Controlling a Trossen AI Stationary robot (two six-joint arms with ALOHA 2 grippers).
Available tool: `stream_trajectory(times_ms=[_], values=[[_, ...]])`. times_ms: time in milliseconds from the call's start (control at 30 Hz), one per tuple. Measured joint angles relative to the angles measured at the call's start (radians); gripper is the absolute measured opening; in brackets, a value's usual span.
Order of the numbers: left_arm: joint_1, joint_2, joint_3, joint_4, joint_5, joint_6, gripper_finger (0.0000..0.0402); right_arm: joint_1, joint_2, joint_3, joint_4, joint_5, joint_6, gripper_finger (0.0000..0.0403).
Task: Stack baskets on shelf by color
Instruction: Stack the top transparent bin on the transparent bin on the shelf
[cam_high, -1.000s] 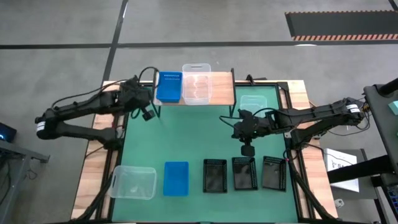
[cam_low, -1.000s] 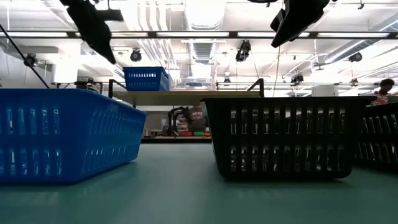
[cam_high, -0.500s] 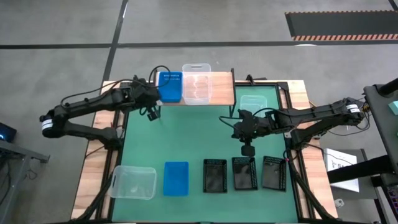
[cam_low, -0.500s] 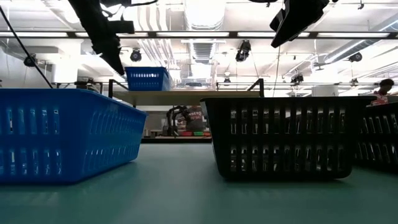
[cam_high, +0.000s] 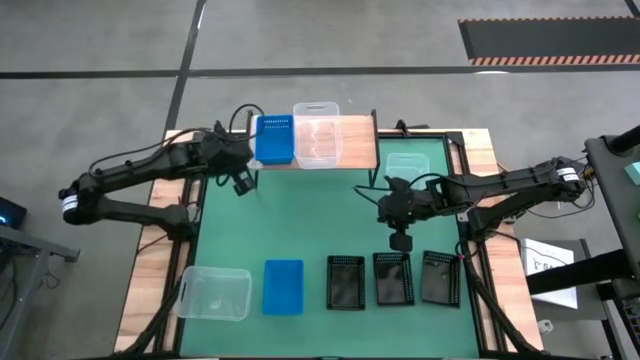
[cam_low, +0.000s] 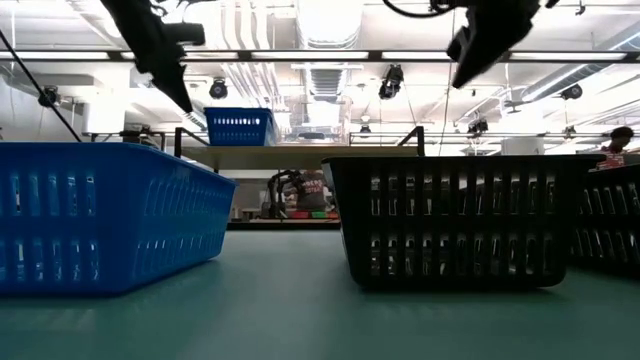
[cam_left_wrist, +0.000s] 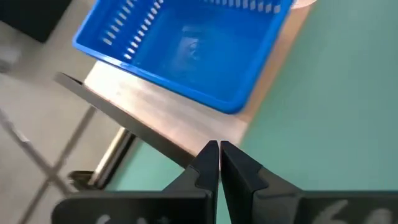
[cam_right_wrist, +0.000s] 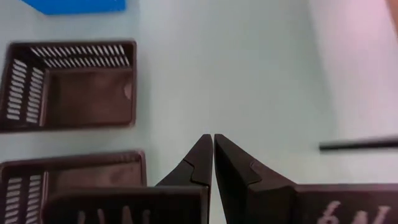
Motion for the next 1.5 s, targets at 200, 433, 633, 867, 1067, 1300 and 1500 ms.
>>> stream_trajectory(times_ms=[200,433,633,867,1067,1300,1500], values=[[-0.11,-0.061,-0.014,0.047,0.022,-0.08,0.0,0.0,0.0,-0.019,-0.088,0.007,0.061,0.0042],[-0.295,-0.12,-0.135,0.293,0.019,-0.081,0.0,0.0,0.0,-0.1,-0.137,0.033,0.04,0.0124],[-0.394,-0.136,-0.207,0.421,0.001,-0.08,0.0,-0.01,0.0,-0.177,-0.191,0.143,0.013,0.0164],[-0.443,-0.142,-0.226,0.492,-0.004,-0.072,0.0,-0.085,0.0,-0.245,-0.182,0.214,0.032,0.0168],[-0.448,-0.151,-0.227,0.536,-0.007,-0.053,0.0,-0.167,0.0,-0.252,-0.152,0.211,0.026,0.0168],[-0.448,-0.153,-0.228,0.619,-0.007,0.022,0.0,-0.229,0.001,-0.254,-0.11,0.087,0.034,0.0168],[-0.448,-0.15,-0.228,0.666,-0.005,0.052,0.0,-0.254,0.011,-0.259,-0.101,0.059,0.034,0.0156]])
